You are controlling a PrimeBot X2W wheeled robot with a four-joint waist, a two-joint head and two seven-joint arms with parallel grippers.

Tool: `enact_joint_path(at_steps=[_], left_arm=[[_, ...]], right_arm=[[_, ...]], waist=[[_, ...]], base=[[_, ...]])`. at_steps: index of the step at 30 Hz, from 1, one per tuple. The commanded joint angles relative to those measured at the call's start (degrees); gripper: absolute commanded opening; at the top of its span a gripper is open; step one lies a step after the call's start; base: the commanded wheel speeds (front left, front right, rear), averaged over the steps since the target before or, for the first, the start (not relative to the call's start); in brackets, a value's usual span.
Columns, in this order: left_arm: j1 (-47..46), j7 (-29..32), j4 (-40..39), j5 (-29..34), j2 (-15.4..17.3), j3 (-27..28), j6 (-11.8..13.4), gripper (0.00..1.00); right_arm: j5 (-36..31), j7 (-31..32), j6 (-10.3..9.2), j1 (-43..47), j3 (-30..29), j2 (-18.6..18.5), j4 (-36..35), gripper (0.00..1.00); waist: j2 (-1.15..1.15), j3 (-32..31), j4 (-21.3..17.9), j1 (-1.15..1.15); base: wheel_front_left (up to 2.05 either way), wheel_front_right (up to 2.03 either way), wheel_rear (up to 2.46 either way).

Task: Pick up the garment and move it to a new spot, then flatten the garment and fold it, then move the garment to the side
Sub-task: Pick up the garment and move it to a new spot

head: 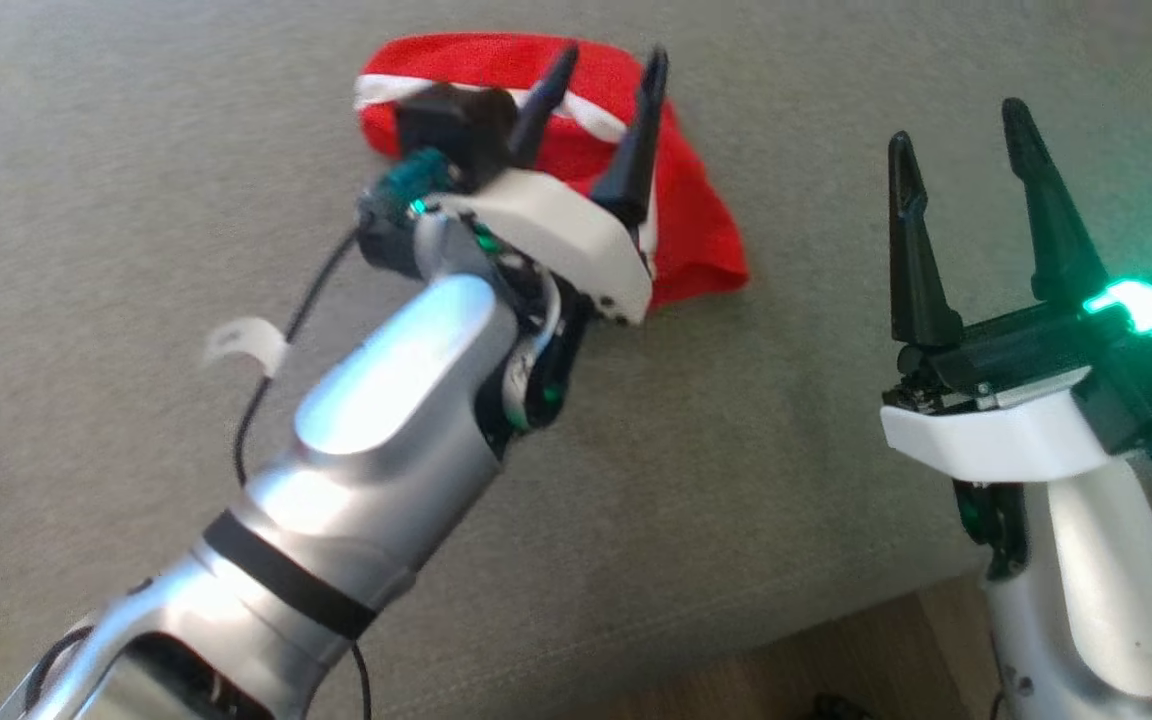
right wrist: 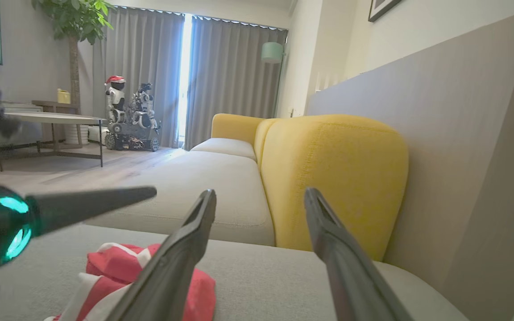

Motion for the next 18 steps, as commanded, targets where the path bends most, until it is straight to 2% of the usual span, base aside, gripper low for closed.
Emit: enact_joint_path(at_steps=[1,5,9,14,18], left_arm=[[-2.0,-0.7,-2.7,1.5,0.6,3.3,0.1,1.00],[0.3,-0.7,-4.7,7.4,0.9,9.1,-0.6,1.00],[5.1,-0.7,-6.5,13.5,3.8,13.1,-2.0,1.00],[15.6,-0.7,-9.3,17.6,7.4,18.0,-3.8,1.00],[24.5,-0.7,-11.7,20.4,8.5,21.5,-5.5,1.00]], right_arm=[[-0.7,-0.3,-0.04,0.5,0.9,0.2,-1.4,1.00],[-2.1,-0.3,-0.04,1.9,0.2,0.2,-0.1,1.00],[-2.9,-0.3,-0.04,4.2,-1.1,0.2,1.2,1.00],[-3.1,-0.3,-0.04,7.7,-2.3,0.2,2.3,1.00],[-2.8,-0.3,-0.04,10.0,-3.4,0.2,2.8,1.00]], waist=[[0.00,-2.0,2.9,0.00],[0.00,-4.7,7.0,0.00],[0.00,-7.9,10.9,0.00],[0.00,-11.2,14.8,0.00],[0.00,-12.7,17.2,0.00]], base=[[0.00,0.00,0.00],[0.00,0.00,0.00],[0.00,0.00,0.00],[0.00,0.00,0.00],[0.00,0.00,0.00]])
